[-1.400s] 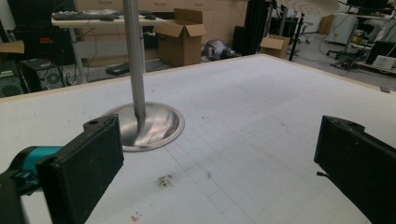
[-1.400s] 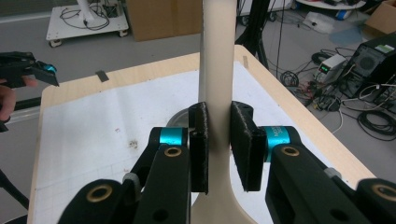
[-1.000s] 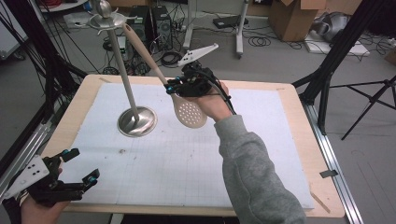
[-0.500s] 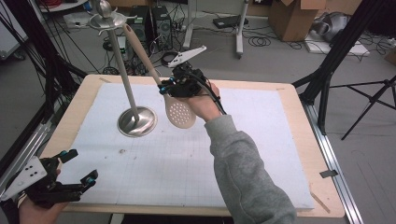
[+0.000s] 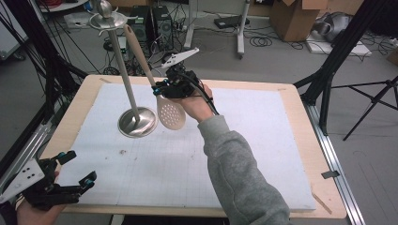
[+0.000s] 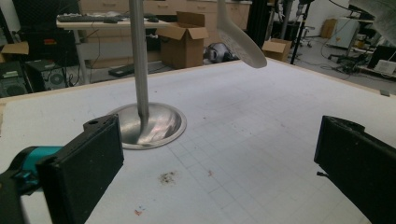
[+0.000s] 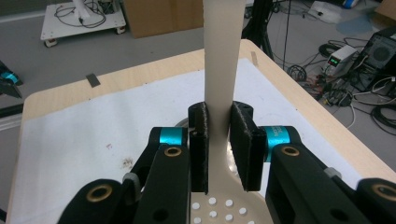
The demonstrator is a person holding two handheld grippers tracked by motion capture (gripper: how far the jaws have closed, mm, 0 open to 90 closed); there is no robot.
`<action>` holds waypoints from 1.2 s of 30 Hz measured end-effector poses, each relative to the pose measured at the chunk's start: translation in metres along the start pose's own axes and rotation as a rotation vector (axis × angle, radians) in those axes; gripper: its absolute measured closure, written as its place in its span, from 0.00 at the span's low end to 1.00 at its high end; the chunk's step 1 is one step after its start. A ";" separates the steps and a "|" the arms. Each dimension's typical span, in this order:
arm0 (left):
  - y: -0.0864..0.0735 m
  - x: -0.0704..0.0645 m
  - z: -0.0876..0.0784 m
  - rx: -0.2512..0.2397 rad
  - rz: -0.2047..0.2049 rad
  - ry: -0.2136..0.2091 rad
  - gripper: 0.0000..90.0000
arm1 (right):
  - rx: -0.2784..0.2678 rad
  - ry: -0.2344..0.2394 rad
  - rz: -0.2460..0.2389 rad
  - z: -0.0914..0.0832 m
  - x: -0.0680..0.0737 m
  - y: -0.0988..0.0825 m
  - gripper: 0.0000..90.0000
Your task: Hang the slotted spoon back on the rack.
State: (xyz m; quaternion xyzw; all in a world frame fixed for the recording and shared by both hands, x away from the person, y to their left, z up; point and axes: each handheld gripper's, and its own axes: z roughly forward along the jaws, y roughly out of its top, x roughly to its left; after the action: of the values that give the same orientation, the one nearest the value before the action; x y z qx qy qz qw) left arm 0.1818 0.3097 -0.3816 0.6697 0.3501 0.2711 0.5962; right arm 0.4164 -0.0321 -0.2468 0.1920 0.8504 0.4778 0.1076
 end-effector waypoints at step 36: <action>-0.001 -0.001 -0.005 -0.004 -0.002 0.007 0.02 | -0.023 0.009 0.022 0.035 0.003 0.007 0.87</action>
State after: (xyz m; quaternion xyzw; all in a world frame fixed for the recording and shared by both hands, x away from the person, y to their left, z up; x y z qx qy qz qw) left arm 0.1770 0.3119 -0.3815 0.6674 0.3522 0.2734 0.5964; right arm 0.4284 -0.0003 -0.2592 0.1979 0.8433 0.4894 0.1005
